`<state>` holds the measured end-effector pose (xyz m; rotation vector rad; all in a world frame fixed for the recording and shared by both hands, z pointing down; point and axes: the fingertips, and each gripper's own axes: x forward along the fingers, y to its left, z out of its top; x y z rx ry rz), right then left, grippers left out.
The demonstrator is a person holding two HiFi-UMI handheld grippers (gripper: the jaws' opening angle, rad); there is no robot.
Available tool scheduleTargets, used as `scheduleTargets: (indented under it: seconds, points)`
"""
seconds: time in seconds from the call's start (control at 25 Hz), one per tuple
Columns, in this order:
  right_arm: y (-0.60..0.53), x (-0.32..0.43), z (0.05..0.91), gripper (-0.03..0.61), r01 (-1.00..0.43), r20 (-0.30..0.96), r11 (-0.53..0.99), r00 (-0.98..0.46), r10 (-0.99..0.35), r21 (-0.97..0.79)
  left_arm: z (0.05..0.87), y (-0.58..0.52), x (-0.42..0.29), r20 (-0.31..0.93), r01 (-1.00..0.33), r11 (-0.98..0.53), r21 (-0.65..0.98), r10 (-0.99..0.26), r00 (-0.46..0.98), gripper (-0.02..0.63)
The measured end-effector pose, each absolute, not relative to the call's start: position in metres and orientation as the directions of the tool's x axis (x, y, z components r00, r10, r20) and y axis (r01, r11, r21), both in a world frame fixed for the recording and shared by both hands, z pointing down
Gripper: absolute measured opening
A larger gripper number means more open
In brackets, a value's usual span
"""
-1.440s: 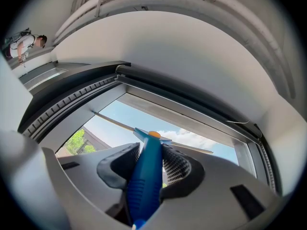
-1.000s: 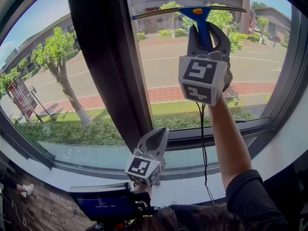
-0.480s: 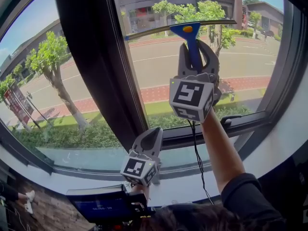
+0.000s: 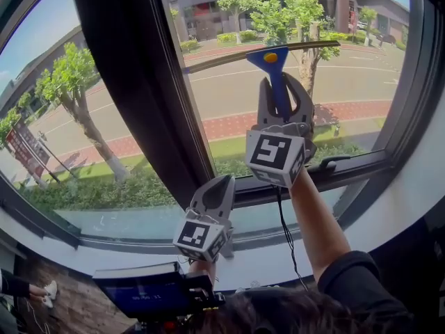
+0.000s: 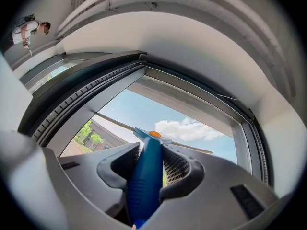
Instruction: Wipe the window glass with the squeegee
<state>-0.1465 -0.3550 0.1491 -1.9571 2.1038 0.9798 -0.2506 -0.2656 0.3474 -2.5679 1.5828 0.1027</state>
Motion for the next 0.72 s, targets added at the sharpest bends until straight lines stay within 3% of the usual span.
scheduleTargets:
  seconds: [0.72]
  points:
    - [-0.356,-0.148,0.211,0.141,-0.931,-0.408,-0.011,-0.149,-0.901,0.364,0.353,-0.266,-0.263,-0.12,-0.888,-0.455,-0.062,-0.88,0.459,0.002]
